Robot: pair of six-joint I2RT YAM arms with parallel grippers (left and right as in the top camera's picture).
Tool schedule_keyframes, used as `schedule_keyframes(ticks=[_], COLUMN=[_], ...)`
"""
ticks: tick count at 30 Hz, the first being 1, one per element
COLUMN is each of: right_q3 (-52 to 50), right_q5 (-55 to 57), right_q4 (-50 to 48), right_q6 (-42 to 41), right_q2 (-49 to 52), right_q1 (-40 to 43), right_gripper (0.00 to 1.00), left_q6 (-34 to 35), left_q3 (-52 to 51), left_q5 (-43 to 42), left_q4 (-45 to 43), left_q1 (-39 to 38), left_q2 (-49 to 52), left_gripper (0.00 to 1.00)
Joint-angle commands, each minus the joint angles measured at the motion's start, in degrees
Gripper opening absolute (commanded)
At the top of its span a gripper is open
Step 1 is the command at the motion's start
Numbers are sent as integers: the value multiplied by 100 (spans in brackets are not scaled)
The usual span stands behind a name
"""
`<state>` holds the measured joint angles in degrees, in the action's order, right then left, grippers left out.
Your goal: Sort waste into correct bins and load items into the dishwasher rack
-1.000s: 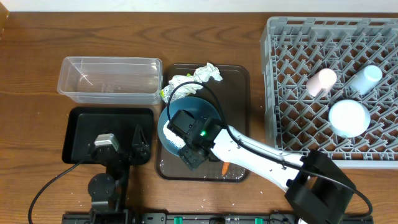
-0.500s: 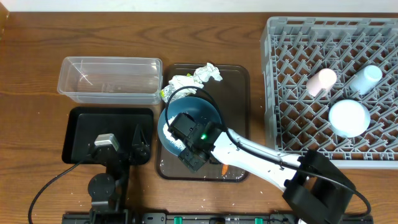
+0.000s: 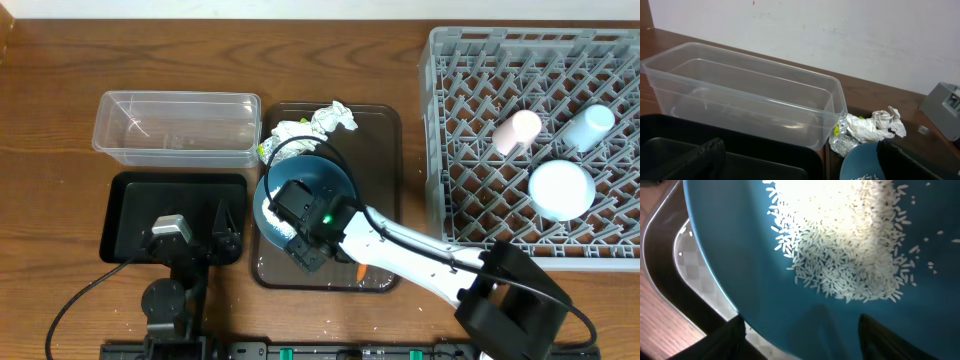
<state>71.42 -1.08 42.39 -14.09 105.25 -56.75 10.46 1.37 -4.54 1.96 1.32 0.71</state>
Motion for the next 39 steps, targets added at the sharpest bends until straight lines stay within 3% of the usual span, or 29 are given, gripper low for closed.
schedule_keyframes(ticks=[1,6,13,16,17,29,33,39], right_q3=[372,857,1023,1021,1021,1021,1025,1032], right_q5=[256,949,964,964,964,516,1217,1530], right_q4=[111,905,2181,2684,2774,2872,2715,2804], right_q6=[-208,-767,-2044,-2417,-2472,-2487,-2485,-2481], right_q2=[-284,-737,-1585,-1727,-1731,-1722,-1729,-1729], right_q1=[170,726,1956,2358,2446,2662,2771,3729], right_gripper=[73,77,83,95,99,99,99,99], left_q6=[-59,-59,-59,-59,-59,-57,-59,-59], left_q3=[-114,-114,-114,-114,-114,-114,-114,-114], left_q5=[-61,-59,-59,-61,-61,-61,-59,-61], left_q4=[164,164,164,164,164,164,162,164], left_q1=[-24,-22,-22,-22,-24,-24,-24,-24], left_q2=[0,0,0,0,0,0,0,0], left_gripper=[99,99,99,99,99,99,99,99])
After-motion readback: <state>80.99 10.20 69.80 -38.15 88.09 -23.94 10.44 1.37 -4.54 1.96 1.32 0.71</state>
